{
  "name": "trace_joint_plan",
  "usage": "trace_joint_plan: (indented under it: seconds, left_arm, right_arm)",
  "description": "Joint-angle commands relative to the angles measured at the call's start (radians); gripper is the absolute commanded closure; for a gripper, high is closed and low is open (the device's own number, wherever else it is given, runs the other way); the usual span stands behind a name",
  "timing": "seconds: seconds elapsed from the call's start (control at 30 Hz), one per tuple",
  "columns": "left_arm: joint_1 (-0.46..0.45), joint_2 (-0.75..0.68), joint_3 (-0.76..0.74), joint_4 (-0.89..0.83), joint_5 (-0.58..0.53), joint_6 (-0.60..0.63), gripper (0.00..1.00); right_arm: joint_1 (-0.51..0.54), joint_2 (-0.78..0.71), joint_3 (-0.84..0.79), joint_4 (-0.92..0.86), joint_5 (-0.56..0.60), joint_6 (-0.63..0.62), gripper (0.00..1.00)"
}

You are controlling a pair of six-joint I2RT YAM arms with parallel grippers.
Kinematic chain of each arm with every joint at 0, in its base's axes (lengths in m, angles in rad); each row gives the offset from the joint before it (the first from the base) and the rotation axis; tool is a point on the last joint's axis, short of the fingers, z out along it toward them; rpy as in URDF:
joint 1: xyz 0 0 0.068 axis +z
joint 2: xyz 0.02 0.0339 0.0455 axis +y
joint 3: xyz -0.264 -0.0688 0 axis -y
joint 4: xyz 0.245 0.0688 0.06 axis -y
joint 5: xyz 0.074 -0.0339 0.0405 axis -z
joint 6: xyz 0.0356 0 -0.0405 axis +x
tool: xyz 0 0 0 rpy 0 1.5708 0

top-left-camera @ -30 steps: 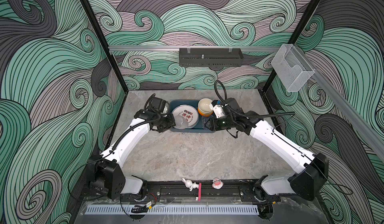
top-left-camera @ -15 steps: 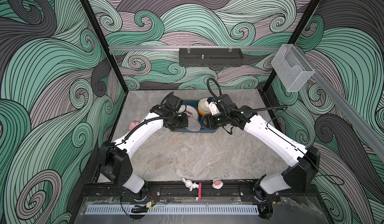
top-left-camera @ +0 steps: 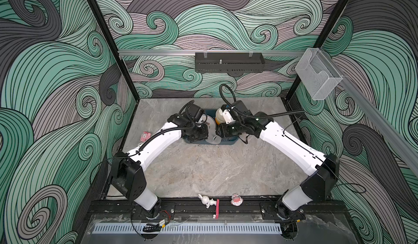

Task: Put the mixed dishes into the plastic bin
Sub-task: 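Grasp the frosted cup with the left gripper and lift it toward the right gripper, then grasp the frosted cup with the right gripper from the left gripper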

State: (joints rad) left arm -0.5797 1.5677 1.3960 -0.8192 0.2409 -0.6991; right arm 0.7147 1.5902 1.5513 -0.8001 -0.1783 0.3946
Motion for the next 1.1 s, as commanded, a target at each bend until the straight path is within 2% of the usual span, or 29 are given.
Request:
trace_joint_plan:
  seconds: [0.0, 0.37, 0.77, 1.07]
  left_arm:
    - [-0.009, 0.007, 0.050, -0.025, -0.015, 0.010, 0.98]
    - [-0.026, 0.009, 0.093, -0.040, -0.018, 0.010, 0.97]
    - [-0.029, -0.020, 0.123, -0.038, -0.023, 0.000, 0.90]
    - [-0.029, -0.071, 0.117, -0.017, -0.022, -0.010, 0.81]
  right_arm:
    - [0.009, 0.009, 0.030, -0.017, 0.026, -0.001, 0.58]
    - [0.012, 0.073, 0.066, -0.047, 0.061, 0.001, 0.61]
    - [0.012, 0.095, 0.048, -0.055, 0.145, 0.006, 0.89]
    - [0.000, 0.101, 0.043, -0.056, 0.214, 0.010, 1.00]
